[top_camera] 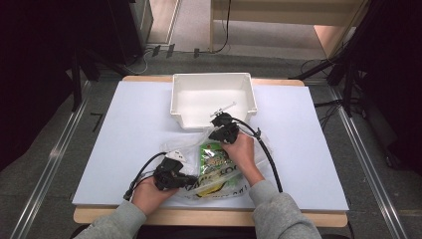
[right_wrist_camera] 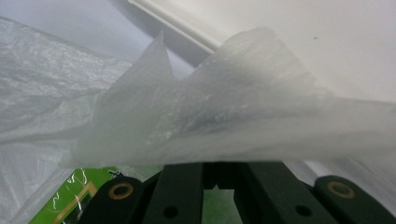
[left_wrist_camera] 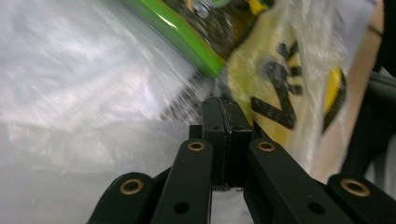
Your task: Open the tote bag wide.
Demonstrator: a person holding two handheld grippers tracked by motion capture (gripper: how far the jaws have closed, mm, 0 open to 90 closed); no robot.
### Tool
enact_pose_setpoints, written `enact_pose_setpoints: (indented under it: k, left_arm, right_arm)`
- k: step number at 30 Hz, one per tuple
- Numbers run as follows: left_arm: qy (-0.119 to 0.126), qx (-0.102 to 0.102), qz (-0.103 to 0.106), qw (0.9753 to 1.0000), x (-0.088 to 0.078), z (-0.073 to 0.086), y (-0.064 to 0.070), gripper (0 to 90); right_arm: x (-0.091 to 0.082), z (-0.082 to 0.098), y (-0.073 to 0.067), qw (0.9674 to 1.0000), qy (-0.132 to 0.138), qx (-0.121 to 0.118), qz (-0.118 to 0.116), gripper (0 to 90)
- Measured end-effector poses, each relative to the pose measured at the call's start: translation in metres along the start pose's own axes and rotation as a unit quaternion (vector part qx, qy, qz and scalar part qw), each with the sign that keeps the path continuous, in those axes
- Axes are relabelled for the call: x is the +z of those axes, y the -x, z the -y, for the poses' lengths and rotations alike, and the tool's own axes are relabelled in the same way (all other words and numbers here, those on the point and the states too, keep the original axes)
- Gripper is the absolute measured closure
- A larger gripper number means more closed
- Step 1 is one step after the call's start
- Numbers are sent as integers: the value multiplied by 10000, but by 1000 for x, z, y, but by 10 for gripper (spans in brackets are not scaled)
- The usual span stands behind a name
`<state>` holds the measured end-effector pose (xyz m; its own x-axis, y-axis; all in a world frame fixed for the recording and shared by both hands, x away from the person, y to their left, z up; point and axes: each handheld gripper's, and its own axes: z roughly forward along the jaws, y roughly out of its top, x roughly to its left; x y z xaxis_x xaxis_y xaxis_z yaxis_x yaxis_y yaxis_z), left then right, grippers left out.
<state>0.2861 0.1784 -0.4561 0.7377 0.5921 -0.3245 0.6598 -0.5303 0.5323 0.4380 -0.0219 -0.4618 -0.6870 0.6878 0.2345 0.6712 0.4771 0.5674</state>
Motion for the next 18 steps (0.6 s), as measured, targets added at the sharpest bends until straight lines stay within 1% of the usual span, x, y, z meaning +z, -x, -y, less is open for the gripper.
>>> enact_pose_setpoints:
  k: [2, 4, 5, 8, 9, 10, 13, 14, 15, 18]
  left_arm:
    - [-12, 24, 22, 10000, -1, 3, 2, 900]
    - [-70, 114, 87, 9999, -2, 10, 9, 900]
    - [-70, 114, 87, 9999, -2, 10, 9, 900]
    - [-190, 197, 188, 9994, -1, 17, 17, 900]
    - [-192, 209, 230, 9993, 0, 20, 22, 900]
    - [-192, 209, 230, 9993, 0, 20, 22, 900]
    - [-287, 289, 299, 9987, -2, 26, 28, 900]
    - [-287, 289, 299, 9987, -2, 26, 28, 900]
    - [-304, 271, 359, 9985, -2, 29, 32, 900]
    - [-306, 283, 361, 9985, -3, 31, 33, 900]
  right_arm:
    - [0, 0, 0, 10000, -2, 9, 1, 900]
    - [0, 0, 0, 10000, 10, 11, 15, 900]
    - [0, 0, 0, 10000, 14, 16, 20, 900]
    - [0, 0, 0, 10000, 16, 10, 25, 900]
    - [0, 0, 0, 10000, 21, 19, 29, 900]
    - [0, 0, 0, 10000, 21, 19, 29, 900]
    - [1, 0, 0, 10000, 50, 39, 65, 900]
    - [1, 0, 0, 10000, 50, 39, 65, 900]
    - [1, -1, 0, 9999, 67, 69, 89, 900]
    - [2, -2, 1, 9998, 94, 89, 132, 900]
